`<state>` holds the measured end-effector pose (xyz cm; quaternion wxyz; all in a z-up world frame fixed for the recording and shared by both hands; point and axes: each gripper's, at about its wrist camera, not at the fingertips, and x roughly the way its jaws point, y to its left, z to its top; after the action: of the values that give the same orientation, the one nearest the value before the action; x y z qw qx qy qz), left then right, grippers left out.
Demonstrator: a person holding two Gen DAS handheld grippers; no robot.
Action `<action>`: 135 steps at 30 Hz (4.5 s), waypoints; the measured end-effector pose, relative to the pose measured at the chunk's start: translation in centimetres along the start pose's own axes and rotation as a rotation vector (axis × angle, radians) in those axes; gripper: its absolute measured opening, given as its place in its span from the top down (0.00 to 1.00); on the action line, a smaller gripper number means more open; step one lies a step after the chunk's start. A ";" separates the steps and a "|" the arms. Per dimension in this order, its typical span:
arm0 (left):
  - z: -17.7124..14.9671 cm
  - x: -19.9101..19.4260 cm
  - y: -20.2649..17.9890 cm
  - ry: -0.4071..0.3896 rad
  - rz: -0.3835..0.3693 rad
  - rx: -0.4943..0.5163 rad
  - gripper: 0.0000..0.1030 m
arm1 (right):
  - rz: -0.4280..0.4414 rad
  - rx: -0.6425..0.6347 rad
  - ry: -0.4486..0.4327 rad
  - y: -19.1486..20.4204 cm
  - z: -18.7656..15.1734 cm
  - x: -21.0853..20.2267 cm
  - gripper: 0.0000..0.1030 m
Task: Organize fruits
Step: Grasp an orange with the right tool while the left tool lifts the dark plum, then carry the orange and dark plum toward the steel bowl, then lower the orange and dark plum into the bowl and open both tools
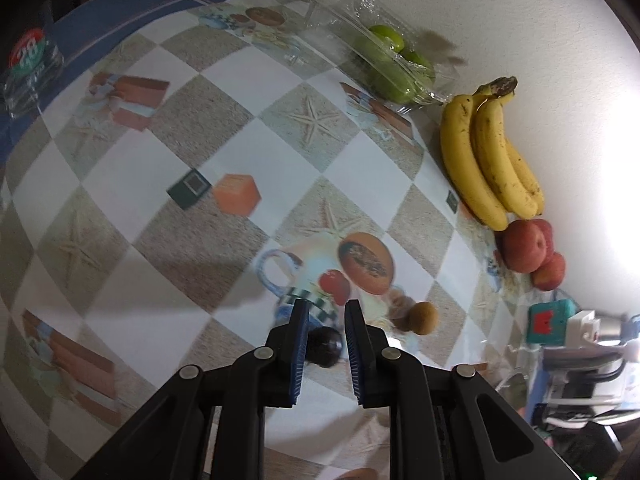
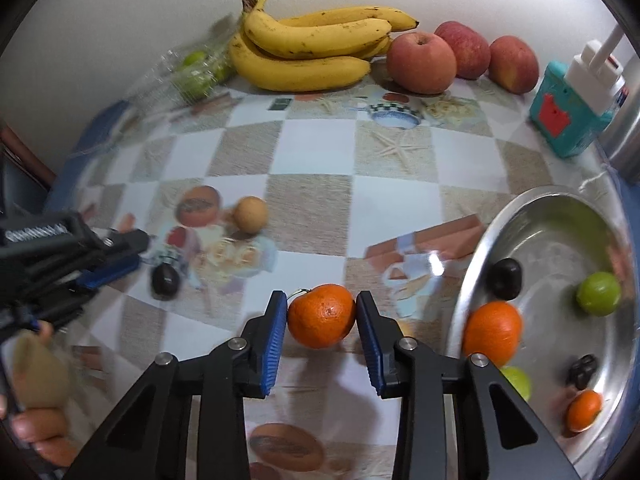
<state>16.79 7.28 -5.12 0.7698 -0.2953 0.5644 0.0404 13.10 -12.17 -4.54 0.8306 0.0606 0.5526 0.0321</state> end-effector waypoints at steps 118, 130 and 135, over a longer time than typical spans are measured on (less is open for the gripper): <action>-24.5 4.5 -21.8 0.248 0.001 0.901 0.73 | -0.163 0.647 -0.079 -24.1 -7.2 -7.3 0.63; -24.4 4.1 -21.7 0.249 -0.014 0.893 0.68 | -0.188 0.633 -0.065 -24.0 -7.0 -7.7 0.54; -24.3 3.3 -21.9 0.237 -0.034 0.900 0.52 | -0.197 0.623 -0.091 -23.8 -6.8 -9.0 0.54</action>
<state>6.09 -23.80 -3.71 0.7521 0.0565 0.6049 -0.2552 3.04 -36.38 -2.16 0.7950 0.2594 0.5015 -0.2219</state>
